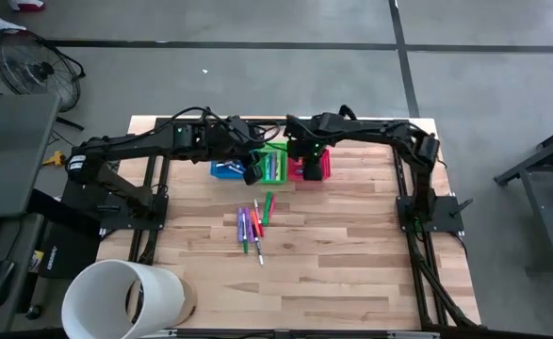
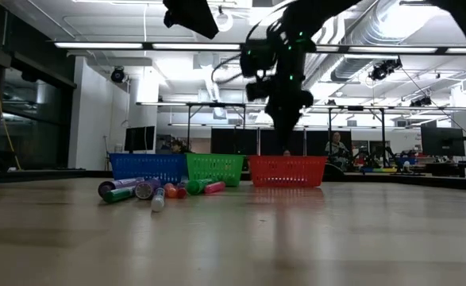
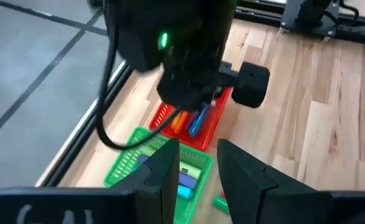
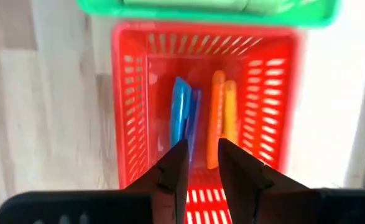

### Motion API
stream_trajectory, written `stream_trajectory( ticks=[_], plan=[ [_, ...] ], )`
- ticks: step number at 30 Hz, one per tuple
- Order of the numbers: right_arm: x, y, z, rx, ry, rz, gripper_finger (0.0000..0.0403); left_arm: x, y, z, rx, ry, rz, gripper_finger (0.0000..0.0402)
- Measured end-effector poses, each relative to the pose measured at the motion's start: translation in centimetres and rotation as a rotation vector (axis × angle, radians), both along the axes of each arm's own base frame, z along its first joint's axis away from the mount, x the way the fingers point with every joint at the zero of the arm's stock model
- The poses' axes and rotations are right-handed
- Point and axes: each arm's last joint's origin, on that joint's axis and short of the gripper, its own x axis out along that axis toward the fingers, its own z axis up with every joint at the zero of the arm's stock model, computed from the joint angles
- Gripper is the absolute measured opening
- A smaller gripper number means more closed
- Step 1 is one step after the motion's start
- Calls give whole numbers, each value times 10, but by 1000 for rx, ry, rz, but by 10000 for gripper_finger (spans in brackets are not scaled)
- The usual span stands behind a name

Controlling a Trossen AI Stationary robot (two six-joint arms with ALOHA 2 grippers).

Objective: Pick & Place Markers
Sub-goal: Put the pink pen into the red bin

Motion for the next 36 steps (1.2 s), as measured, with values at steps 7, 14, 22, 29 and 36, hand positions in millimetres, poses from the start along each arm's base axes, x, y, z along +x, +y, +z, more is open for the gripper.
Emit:
stream_trajectory(
  ticks=[7, 14, 22, 29, 36],
  plan=[
    [-19, 8, 52, -49, -147, -27, 75, 3, 0, -4, -72, -19, 59, 105],
    [-44, 20, 100, -64, -307, -17, 75, 25, 1, -33, -189, 74, 68, 105],
    [-58, 29, 118, 11, -372, 19, 75, 41, 1, -59, -297, 158, 86, 105],
    [-58, 40, 93, 83, -306, 119, 75, 32, 2, -67, -273, 276, 157, 105],
    [-51, 64, 69, 25, -239, 332, 75, 18, 2, -73, -226, 358, 228, 105]
  ],
)
